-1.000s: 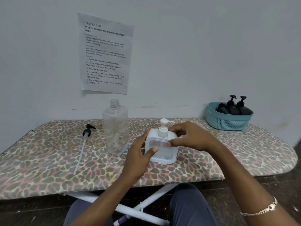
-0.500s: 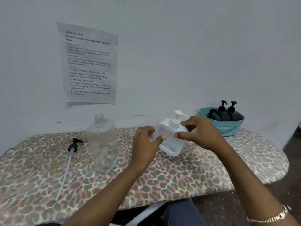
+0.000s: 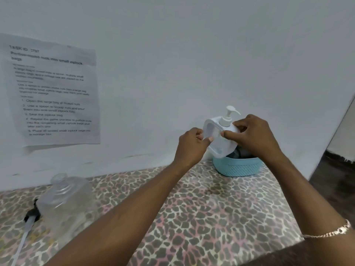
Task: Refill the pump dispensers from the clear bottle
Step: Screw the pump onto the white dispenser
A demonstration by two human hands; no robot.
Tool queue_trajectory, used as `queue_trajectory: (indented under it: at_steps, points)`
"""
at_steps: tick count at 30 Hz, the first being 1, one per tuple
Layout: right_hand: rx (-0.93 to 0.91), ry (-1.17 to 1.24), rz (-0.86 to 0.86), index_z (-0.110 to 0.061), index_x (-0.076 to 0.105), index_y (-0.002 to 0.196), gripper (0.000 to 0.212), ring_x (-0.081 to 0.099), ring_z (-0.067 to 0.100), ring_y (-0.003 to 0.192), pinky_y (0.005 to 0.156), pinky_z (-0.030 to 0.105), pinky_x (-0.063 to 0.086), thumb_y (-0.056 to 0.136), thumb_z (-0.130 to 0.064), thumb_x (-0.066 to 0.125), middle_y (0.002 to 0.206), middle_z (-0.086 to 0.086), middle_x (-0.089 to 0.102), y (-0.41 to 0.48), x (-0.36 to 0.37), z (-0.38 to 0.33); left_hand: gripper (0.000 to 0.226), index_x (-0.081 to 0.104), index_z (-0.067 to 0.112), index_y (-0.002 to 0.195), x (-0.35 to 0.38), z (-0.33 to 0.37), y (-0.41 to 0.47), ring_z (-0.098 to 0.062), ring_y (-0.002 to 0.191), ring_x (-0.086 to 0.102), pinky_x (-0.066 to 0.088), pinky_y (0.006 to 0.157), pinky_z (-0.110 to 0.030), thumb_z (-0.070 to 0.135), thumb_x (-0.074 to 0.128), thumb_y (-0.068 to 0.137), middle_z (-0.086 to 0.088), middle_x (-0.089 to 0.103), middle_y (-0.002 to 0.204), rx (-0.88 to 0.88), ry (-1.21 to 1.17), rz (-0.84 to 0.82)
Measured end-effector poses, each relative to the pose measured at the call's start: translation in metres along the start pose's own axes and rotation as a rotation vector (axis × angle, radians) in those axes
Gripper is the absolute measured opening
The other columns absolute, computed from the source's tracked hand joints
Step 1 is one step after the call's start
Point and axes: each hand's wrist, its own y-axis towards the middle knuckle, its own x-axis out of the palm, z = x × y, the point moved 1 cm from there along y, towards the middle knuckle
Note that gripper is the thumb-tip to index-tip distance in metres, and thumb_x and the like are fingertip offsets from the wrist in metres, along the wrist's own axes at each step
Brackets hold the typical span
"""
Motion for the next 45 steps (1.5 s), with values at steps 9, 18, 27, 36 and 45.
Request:
queue_trajectory:
  at_steps: [9,18,27,36,45]
  points:
    - [0.101,-0.092,0.105,-0.01,0.069,0.083,0.038,0.048,0.016,0.068,0.055,0.028,0.029,0.079,-0.046,0.079,0.081,0.004,0.05,0.029,0.029,0.055,0.045,0.051,0.021,0.15,0.058,-0.005,0.051,-0.018,0.115,0.064,0.045,0.092,-0.025,0.028,0.059,0.105,-0.003,0.064,0.137,-0.019,-0.066,-0.157]
    - [0.132,-0.142,0.102,-0.008,0.071,0.121,0.052,0.064,0.028,0.1,0.072,0.03,0.037,0.084,-0.044,0.081,0.11,0.013,0.069,0.023,0.072,0.089,0.046,0.053,0.021,0.148,0.09,-0.041,0.074,-0.017,0.117,0.065,0.045,0.075,-0.014,0.025,0.06,0.103,-0.004,0.069,0.133,-0.092,-0.041,-0.246]
    - [0.134,-0.115,0.058,-0.01,0.068,0.074,0.031,0.053,0.016,0.068,0.056,0.026,0.031,0.086,-0.036,0.08,0.076,0.0,0.063,0.008,0.093,0.111,0.038,0.064,0.013,0.137,0.113,-0.054,0.076,-0.017,0.122,0.063,0.049,0.091,-0.024,0.011,0.057,0.1,-0.005,0.067,0.134,-0.081,0.035,-0.253]
    - [0.163,-0.237,0.11,-0.007,0.071,0.08,0.035,0.058,0.028,0.085,0.069,0.032,0.034,0.09,-0.04,0.079,0.082,0.008,0.069,-0.002,0.11,0.11,0.021,0.066,0.019,0.097,0.12,-0.067,0.078,-0.026,0.109,0.065,0.047,0.074,-0.025,0.007,0.05,0.091,-0.011,0.07,0.115,-0.065,0.163,-0.307]
    - [0.183,-0.279,0.043,-0.001,0.075,0.093,0.033,0.056,0.033,0.1,0.082,0.037,0.045,0.093,-0.034,0.077,0.101,0.013,0.067,0.0,0.114,0.109,0.021,0.049,0.023,0.074,0.12,-0.056,0.073,-0.028,0.09,0.059,0.045,0.069,-0.033,0.011,0.048,0.092,-0.023,0.059,0.114,-0.057,0.301,-0.375]
